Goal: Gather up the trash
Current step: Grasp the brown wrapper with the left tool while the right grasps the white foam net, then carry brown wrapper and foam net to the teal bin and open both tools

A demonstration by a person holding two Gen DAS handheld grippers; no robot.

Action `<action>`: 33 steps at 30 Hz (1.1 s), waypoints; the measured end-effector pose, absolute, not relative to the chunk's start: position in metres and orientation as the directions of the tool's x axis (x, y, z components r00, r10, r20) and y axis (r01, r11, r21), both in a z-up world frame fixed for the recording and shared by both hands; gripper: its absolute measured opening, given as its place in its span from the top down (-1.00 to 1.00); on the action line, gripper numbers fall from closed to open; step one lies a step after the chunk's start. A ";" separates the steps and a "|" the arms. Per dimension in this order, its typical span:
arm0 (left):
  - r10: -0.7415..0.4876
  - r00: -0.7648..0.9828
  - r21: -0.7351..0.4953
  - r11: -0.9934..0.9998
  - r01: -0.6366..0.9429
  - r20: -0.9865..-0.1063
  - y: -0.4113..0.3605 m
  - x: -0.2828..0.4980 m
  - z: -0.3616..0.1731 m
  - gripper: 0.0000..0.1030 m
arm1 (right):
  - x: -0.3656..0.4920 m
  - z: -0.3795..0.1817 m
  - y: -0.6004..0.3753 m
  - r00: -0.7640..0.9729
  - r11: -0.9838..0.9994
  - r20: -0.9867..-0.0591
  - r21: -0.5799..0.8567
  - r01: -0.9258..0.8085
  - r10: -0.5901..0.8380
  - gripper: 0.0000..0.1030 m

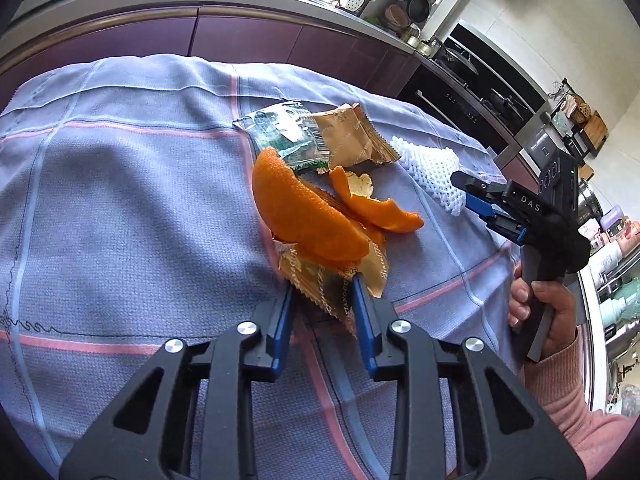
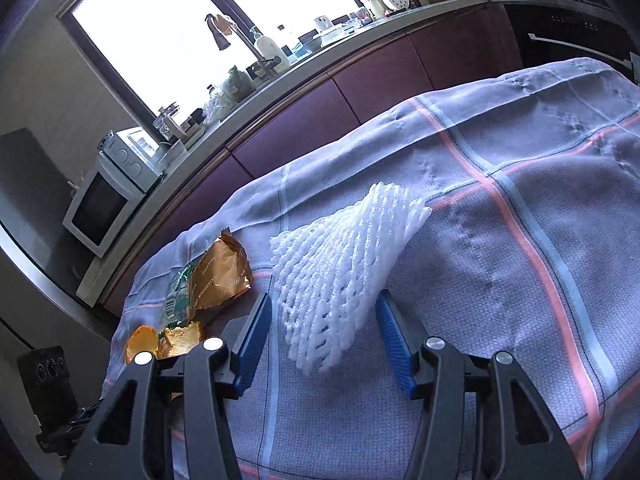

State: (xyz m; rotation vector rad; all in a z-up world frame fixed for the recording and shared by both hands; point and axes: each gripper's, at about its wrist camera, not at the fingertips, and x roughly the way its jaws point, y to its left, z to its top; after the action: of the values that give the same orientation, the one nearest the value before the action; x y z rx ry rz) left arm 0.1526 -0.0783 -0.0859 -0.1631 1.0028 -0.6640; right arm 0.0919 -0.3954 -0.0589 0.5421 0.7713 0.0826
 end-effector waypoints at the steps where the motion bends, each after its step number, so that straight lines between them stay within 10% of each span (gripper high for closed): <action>1: -0.584 0.361 -0.421 0.794 0.438 -0.727 -0.079 0.153 -0.086 0.56 | 0.093 -0.060 -0.395 0.715 0.859 -0.644 0.497 0.122 0.271 0.20; 7: -0.598 0.372 -0.428 0.786 0.446 -0.710 -0.071 0.148 -0.079 0.65 | 0.090 -0.061 -0.396 0.713 0.842 -0.631 0.529 0.106 0.307 0.79; 33: -0.607 0.550 -0.386 0.792 0.472 -0.574 0.031 0.085 0.001 0.79 | 0.043 0.017 -0.306 0.751 0.847 -0.468 0.482 -0.225 0.466 0.80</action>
State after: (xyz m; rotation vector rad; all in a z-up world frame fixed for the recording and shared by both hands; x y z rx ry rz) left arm 0.0852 0.0314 0.0014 -0.1951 0.7530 -0.6436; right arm 0.0428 -0.3058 0.0167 0.4157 0.6137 0.3895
